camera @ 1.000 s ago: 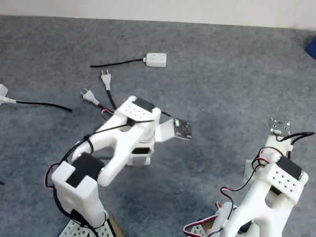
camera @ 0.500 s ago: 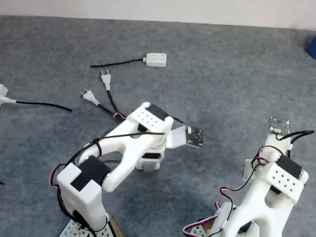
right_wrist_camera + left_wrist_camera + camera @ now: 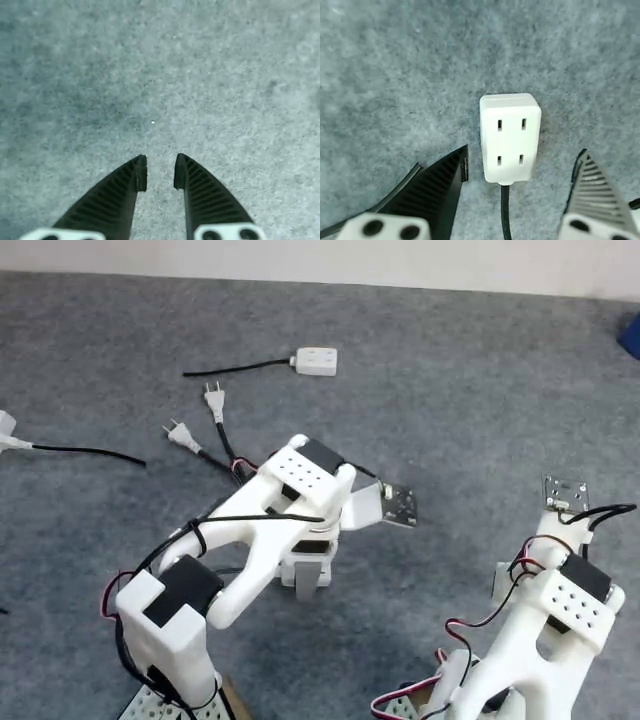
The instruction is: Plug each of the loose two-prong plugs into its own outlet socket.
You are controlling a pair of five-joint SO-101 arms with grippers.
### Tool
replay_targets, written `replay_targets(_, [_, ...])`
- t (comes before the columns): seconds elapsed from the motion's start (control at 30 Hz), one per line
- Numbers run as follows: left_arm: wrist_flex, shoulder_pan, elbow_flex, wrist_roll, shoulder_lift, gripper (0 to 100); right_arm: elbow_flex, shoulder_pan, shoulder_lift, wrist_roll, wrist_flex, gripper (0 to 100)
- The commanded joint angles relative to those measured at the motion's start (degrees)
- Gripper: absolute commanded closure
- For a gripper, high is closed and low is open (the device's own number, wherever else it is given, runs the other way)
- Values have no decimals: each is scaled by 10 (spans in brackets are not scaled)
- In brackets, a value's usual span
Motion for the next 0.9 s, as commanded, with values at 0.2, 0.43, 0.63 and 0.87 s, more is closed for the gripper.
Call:
replay_targets(0.2, [14,-141,-145,57,-9,686,-58,-46,-11,-4,22,893])
replay_targets(0.43, [11,-359,-277,235,-5,687,-189,-209,-9,-27,122,893])
replay_targets(0.63, [11,-547,-284,351,-4,688,-305,-351,87,-79,139,893])
replay_targets(0.87, [11,-660,-240,364,-4,688,-621,-510,444,-95,172,893])
